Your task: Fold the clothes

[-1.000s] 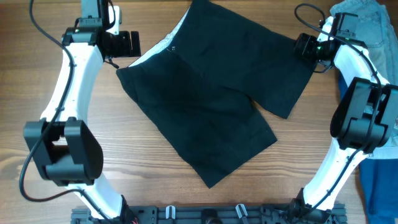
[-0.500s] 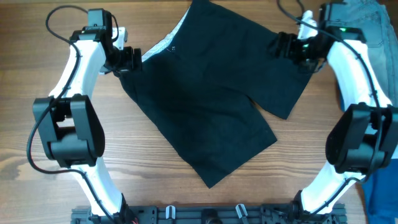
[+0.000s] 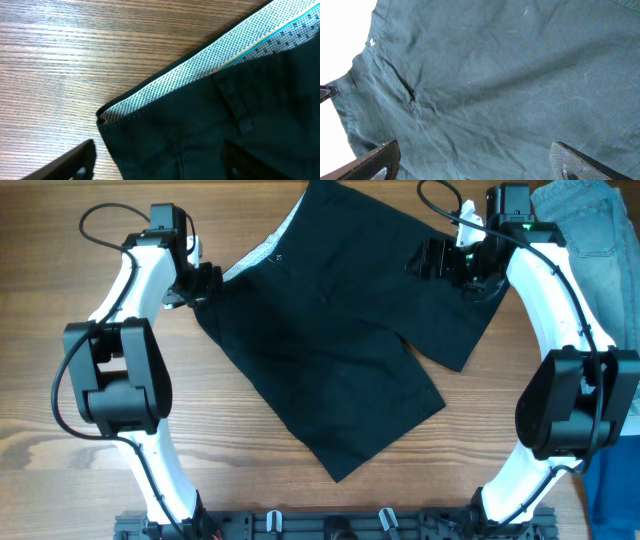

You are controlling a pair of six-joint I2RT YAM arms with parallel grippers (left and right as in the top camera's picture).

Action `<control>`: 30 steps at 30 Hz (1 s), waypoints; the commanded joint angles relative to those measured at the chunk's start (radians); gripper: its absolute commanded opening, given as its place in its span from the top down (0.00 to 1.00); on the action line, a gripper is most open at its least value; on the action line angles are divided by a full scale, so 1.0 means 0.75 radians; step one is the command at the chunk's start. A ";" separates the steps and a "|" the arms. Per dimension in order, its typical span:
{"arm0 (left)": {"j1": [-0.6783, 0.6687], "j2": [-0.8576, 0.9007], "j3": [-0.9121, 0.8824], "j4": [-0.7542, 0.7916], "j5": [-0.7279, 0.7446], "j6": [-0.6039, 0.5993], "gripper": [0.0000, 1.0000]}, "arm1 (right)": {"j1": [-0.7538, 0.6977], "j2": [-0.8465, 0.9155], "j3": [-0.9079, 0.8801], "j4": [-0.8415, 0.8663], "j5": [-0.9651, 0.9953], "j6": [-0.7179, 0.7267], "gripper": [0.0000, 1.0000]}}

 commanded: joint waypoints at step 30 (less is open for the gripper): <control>0.510 0.089 0.001 -0.521 -0.111 -0.357 0.50 | 0.192 -0.004 -0.060 -0.015 0.335 0.312 0.26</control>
